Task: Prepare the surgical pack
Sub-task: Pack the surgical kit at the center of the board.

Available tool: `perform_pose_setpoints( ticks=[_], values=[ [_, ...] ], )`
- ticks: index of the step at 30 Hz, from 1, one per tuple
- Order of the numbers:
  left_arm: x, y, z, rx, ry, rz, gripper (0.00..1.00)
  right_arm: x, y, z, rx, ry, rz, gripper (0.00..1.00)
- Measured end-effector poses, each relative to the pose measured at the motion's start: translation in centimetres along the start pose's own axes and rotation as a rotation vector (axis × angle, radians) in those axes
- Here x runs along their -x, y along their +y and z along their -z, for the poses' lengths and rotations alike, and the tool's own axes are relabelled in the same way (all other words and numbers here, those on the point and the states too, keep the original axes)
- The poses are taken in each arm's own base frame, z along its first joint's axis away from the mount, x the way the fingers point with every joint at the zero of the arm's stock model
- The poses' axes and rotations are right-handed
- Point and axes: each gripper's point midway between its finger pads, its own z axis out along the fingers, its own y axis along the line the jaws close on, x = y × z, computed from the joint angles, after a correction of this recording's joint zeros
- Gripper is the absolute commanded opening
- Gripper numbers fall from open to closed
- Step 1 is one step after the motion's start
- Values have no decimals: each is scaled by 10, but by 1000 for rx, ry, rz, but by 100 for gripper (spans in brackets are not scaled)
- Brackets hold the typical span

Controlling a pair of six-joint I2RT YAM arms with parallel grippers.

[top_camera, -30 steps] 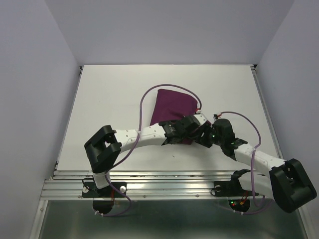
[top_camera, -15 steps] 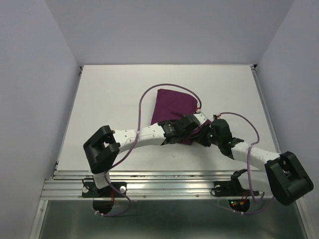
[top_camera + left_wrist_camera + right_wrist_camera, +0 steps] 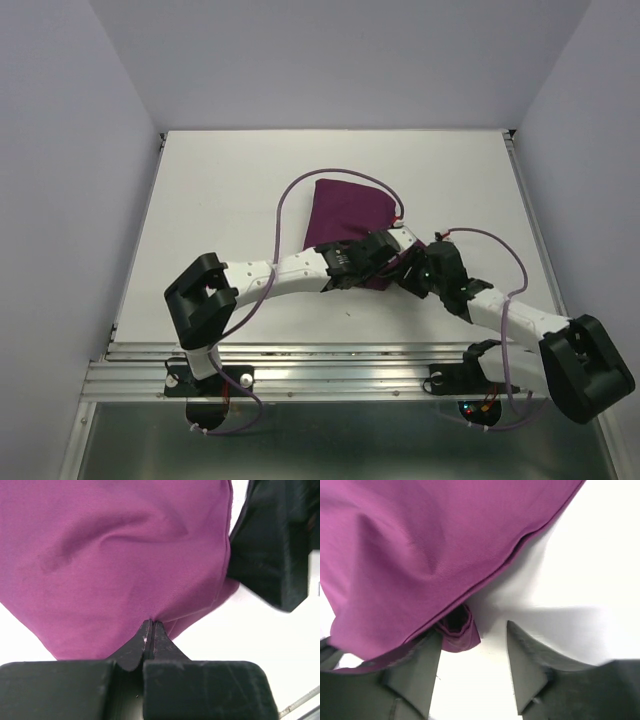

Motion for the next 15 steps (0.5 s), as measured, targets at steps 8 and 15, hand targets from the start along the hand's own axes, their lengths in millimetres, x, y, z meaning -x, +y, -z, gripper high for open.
perform_pose_setpoints(
  ticks=[8,15],
  values=[
    [2,-4,4,-40,-11,7,0,45,-3,36,-47,-238,79,61],
    [1,-9,4,-72,-6,17,77,44,-35,33,-198,-230,90,64]
  ],
)
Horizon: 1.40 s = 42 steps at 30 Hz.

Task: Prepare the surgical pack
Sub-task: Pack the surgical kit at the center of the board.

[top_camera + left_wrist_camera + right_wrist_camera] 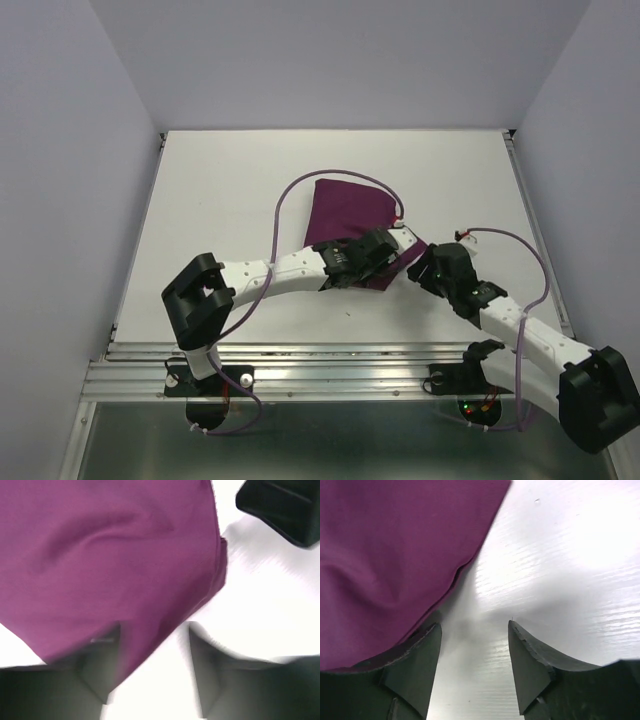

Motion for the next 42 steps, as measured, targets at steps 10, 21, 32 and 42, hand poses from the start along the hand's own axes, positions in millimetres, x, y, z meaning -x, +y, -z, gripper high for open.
perform_pose_setpoints(
  ticks=[10,21,32,42],
  values=[
    [20,30,25,26,-57,112,82,67,-23,-39,-186,-25,-24,64],
    [-30,263,35,351,-78,837,67,69,-2,-109,-194,140,168,64],
    [-103,242,1,268,105,1028,66,66,2,-111,-237,132,271,75],
    [-98,240,0,243,90,1047,66,92,29,-76,-194,9,307,74]
  ],
)
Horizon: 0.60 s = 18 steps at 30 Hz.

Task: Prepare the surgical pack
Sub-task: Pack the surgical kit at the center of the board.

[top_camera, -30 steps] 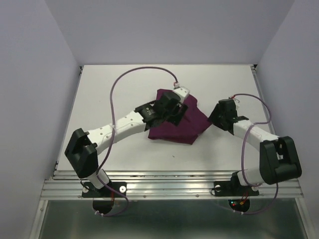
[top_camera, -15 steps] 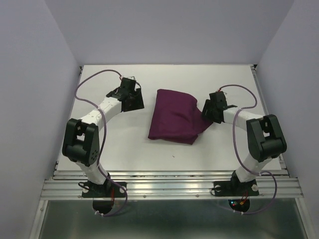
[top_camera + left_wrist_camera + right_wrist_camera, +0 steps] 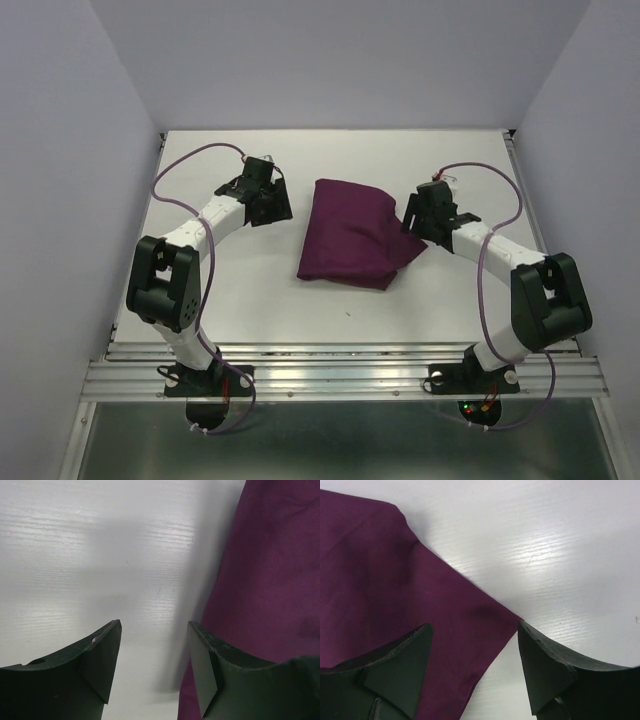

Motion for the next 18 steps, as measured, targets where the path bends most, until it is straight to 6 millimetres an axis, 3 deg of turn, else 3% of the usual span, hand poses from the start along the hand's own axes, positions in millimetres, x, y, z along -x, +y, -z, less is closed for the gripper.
perform_pose_setpoints(
  ticks=[3,10,13,18],
  values=[
    [0,0,0,-3,1,0,66,-3,5,1,11,4,17,77],
    [0,-1,0,-5,1,0,66,-43,11,-20,8,120,75,76],
    [-1,-1,-1,-6,5,0,66,-50,10,-25,-2,141,83,71],
    [-6,0,-7,-3,23,0,66,-45,10,-36,-40,124,91,45]
  ],
)
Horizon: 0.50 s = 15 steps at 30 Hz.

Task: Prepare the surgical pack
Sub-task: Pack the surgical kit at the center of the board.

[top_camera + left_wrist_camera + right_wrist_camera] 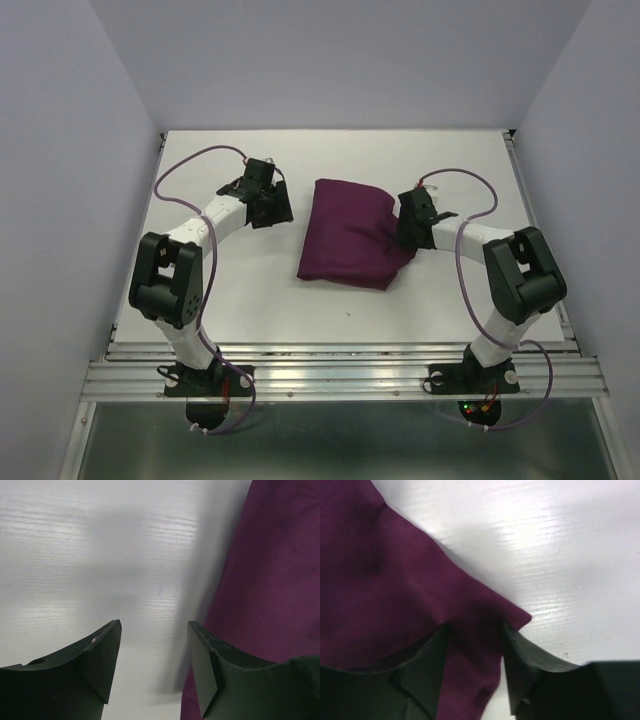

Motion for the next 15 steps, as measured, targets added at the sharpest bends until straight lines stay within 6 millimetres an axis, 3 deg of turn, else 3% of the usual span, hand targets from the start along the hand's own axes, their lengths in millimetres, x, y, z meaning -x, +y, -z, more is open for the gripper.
perform_pose_setpoints(
  ticks=[2,8,10,15],
  values=[
    [-2,1,-1,2,7,0,66,2,-1,-2,-8,-9,-5,32],
    [-2,0,-2,-1,9,0,66,6,2,-4,-6,-30,-30,6],
    [-3,0,-2,-2,10,0,66,7,3,-5,-5,-32,-35,1],
    [-5,-3,-2,-19,21,0,66,6,1,-1,-4,-33,-43,1]
  ],
)
